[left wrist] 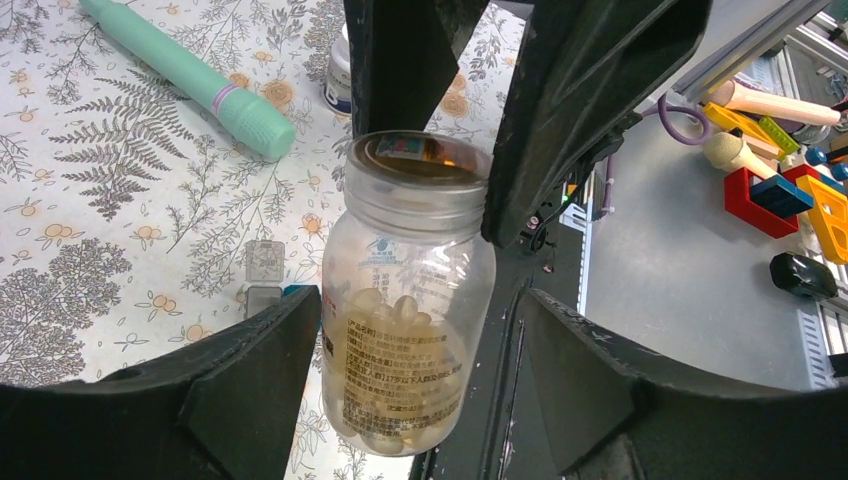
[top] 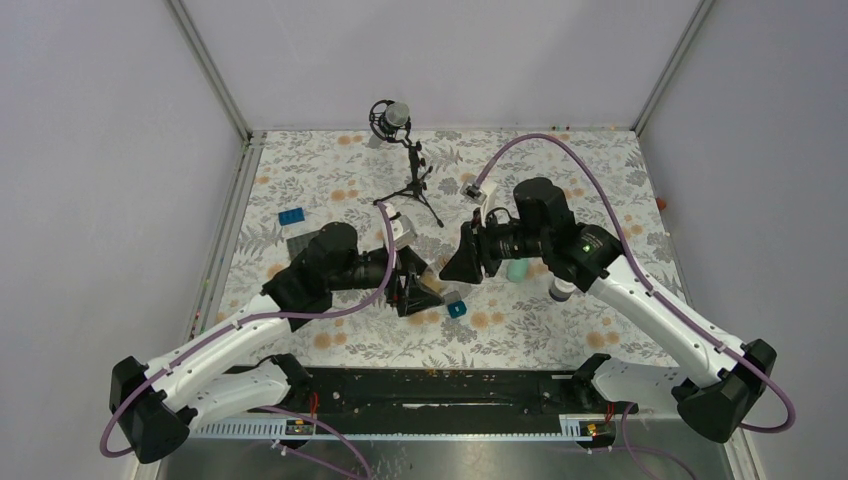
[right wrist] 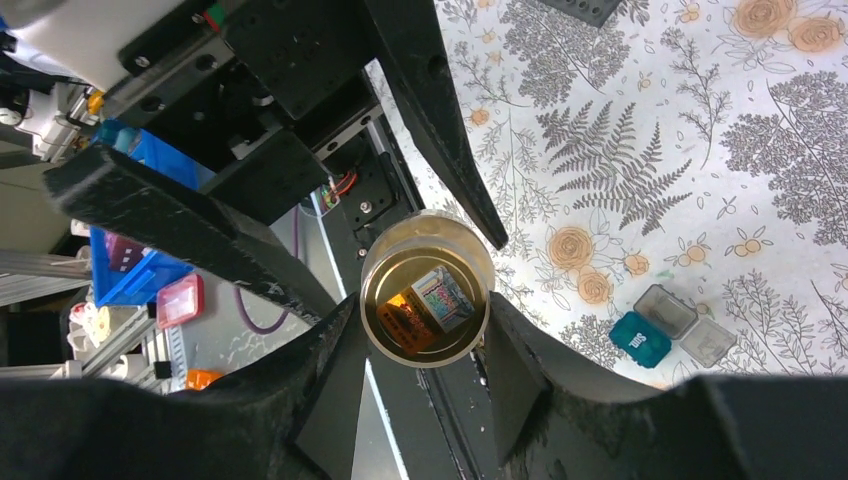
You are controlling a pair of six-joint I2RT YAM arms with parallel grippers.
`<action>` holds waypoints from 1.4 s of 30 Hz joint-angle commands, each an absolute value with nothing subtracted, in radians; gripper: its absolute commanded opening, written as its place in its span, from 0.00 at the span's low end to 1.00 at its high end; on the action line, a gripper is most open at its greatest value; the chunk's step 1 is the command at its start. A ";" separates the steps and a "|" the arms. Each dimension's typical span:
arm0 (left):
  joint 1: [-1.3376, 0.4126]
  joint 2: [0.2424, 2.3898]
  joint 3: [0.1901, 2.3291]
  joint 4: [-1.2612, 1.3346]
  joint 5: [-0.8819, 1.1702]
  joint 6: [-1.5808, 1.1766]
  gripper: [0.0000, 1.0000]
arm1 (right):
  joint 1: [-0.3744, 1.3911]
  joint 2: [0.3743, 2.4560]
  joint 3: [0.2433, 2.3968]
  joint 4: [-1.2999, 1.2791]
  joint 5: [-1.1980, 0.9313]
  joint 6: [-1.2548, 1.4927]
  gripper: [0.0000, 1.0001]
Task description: Sort the pills into containers
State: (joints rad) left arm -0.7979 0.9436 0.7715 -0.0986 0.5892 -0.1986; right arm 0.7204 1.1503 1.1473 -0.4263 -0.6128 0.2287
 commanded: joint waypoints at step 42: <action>-0.799 0.923 0.856 -0.034 0.206 -0.249 0.00 | 0.714 1.204 1.101 0.027 -0.385 0.722 0.76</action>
State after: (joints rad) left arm -0.8001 0.9176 0.7925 -0.0860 0.2287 -0.2405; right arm 0.6979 1.2083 1.0367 0.0551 -0.3851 0.7628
